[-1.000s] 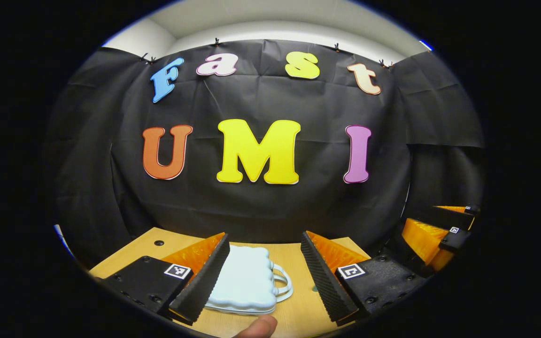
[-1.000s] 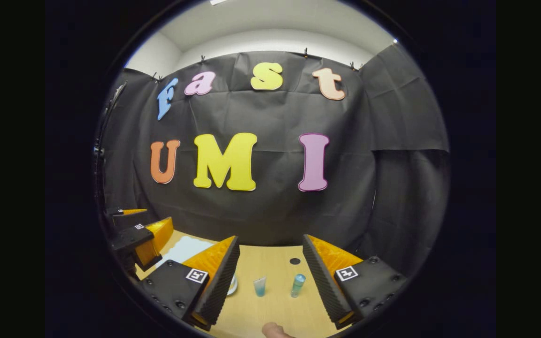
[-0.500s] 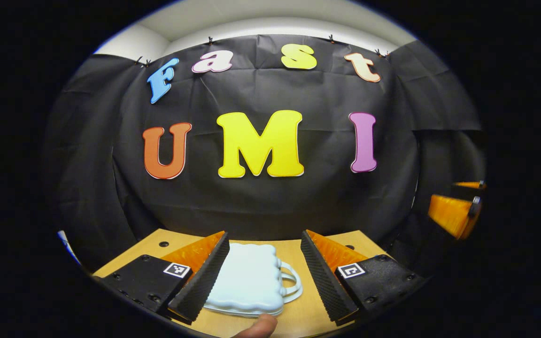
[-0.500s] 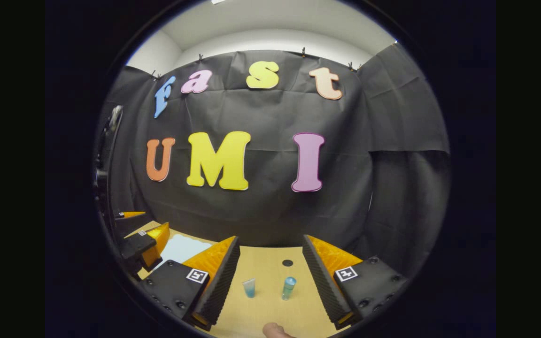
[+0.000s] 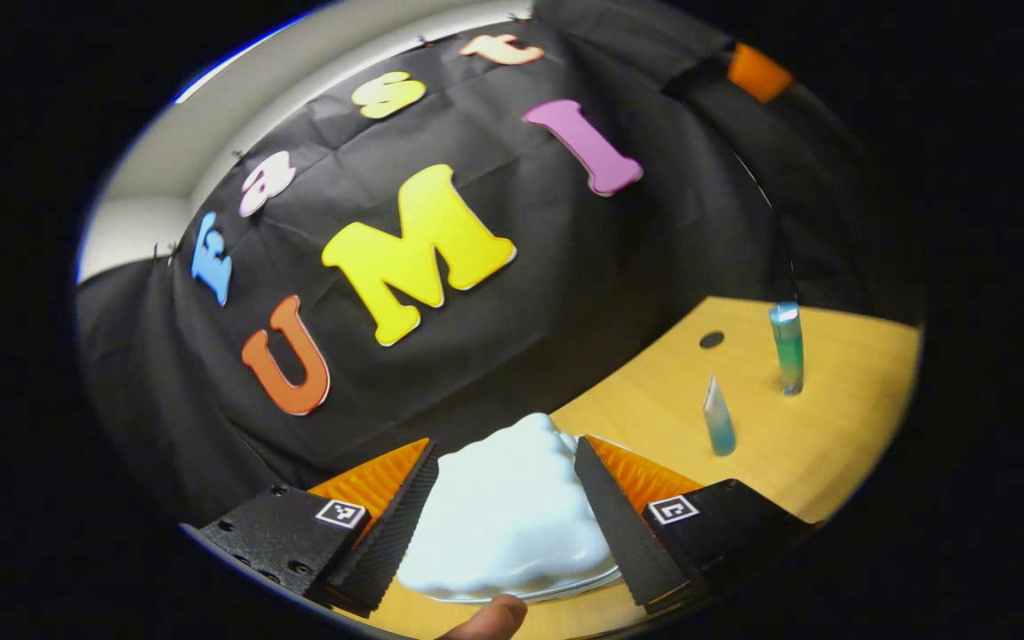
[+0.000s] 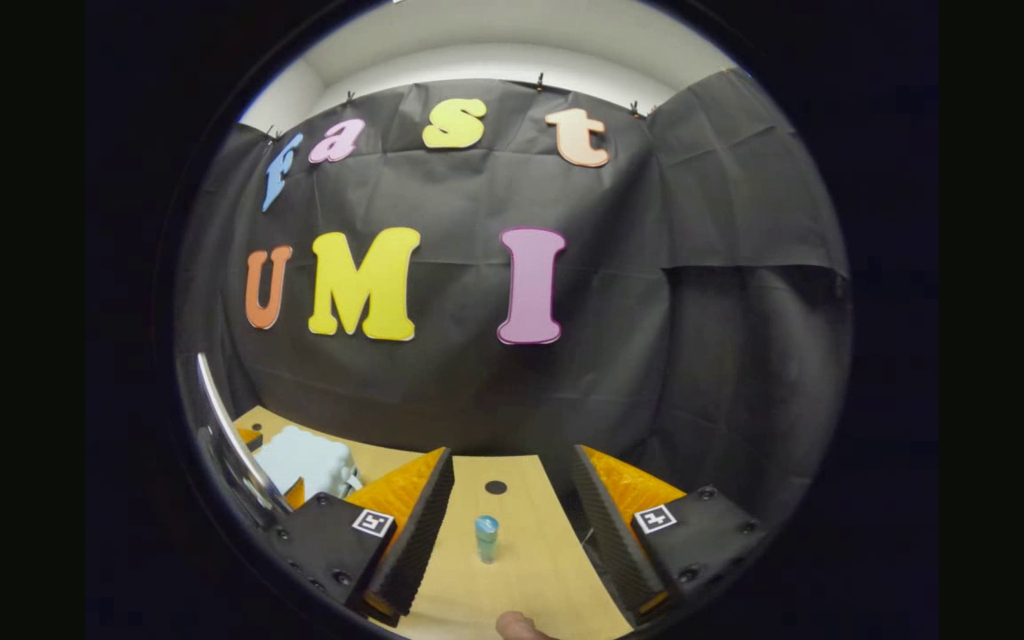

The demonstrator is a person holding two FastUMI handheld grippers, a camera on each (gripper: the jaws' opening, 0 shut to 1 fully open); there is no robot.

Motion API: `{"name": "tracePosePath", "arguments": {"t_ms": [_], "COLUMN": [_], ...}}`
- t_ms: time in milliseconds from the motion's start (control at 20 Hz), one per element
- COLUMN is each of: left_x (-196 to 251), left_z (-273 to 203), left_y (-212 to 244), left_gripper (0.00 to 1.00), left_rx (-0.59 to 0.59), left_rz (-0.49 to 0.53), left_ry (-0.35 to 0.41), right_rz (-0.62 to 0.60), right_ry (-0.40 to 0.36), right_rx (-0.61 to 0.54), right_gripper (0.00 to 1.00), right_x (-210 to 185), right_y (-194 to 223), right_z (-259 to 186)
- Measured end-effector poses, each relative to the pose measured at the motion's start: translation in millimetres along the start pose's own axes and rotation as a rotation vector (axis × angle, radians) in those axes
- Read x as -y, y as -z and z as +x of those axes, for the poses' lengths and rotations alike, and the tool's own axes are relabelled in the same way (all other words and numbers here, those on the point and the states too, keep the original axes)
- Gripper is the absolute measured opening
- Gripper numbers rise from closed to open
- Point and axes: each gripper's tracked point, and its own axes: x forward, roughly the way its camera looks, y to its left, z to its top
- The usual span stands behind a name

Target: First open the suitcase, pack the skin care products into it, and then close the suitcase.

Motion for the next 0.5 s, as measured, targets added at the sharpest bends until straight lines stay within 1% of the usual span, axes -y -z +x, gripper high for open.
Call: {"name": "tracePosePath", "arguments": {"t_ms": [100,150,300,400,500], "left_x": [23.5,32.1,59.1,74.1,89.4], "left_z": [7.1,10.8,21.5,28.8,36.4], "left_y": [11.4,16.3,26.3,31.4,51.3], "left_gripper": [0.98,0.98,0.98,0.97,0.96], "left_rx": [-0.014,-0.018,-0.017,-0.031,-0.095], "left_rz": [0.178,0.243,0.448,0.548,0.608], "left_ry": [0.013,0.02,0.022,0.02,0.057], "right_rz": [0.005,0.017,0.045,0.055,0.061], "right_ry": [0.006,0.004,0.005,-0.001,-0.009], "right_rx": [-0.016,-0.029,-0.064,-0.085,-0.107], "right_gripper": [0.8,0.78,0.79,0.79,0.79], "right_x": [13.1,19.0,32.9,41.1,48.6], "right_y": [11.9,19.5,39.5,52.0,63.0], "right_z": [7.2,10.6,19.4,23.6,28.9]}}
